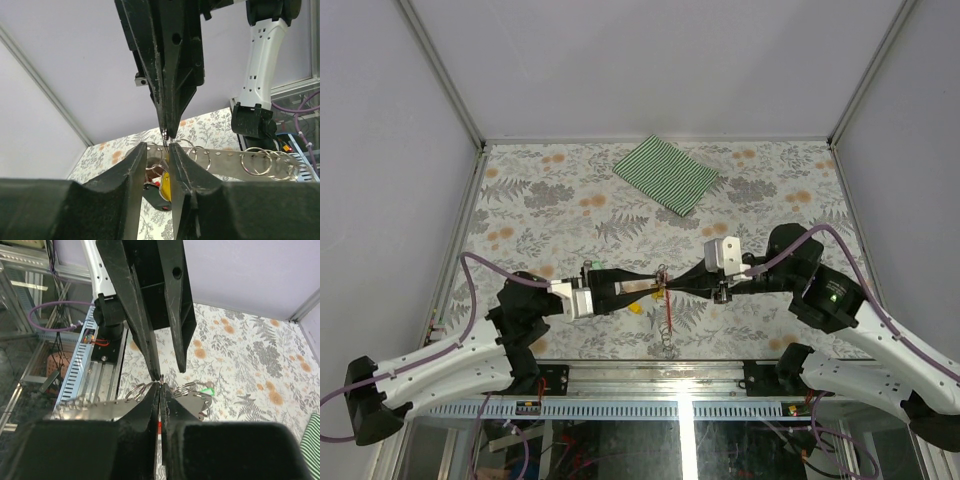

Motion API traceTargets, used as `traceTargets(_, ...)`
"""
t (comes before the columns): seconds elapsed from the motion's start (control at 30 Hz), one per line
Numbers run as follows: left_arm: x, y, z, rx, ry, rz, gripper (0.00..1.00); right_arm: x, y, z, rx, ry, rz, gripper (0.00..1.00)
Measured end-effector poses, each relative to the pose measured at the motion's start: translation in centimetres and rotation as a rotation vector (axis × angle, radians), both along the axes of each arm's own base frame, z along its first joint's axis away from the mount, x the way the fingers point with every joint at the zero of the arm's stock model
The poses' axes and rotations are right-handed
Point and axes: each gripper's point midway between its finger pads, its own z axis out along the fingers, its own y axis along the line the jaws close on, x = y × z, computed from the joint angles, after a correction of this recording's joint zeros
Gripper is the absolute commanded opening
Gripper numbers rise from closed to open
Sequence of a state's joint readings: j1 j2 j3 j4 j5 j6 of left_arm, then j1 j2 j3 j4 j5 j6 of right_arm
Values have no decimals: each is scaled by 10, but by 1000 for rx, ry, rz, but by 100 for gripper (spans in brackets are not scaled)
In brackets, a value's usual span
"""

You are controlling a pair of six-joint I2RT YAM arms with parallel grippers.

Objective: Put the keys on the keyring

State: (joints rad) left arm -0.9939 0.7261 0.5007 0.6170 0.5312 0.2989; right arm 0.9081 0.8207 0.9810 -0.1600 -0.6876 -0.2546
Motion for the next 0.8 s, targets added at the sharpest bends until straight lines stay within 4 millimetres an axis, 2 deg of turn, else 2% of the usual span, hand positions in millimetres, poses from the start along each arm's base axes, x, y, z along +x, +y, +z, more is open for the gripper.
traceTargets(0.2,8,-1,0,58,20,40,26,9,-9,-5,-87,-21,-58,0)
traceTargets(0.53,18,-13,-34,171,91,49,27,18,-18,-30,-232,-4,-104,0)
traceTargets(0.8,20,-17,-38,186,104,47,27,19,-21,-40,-271,2,-110,0)
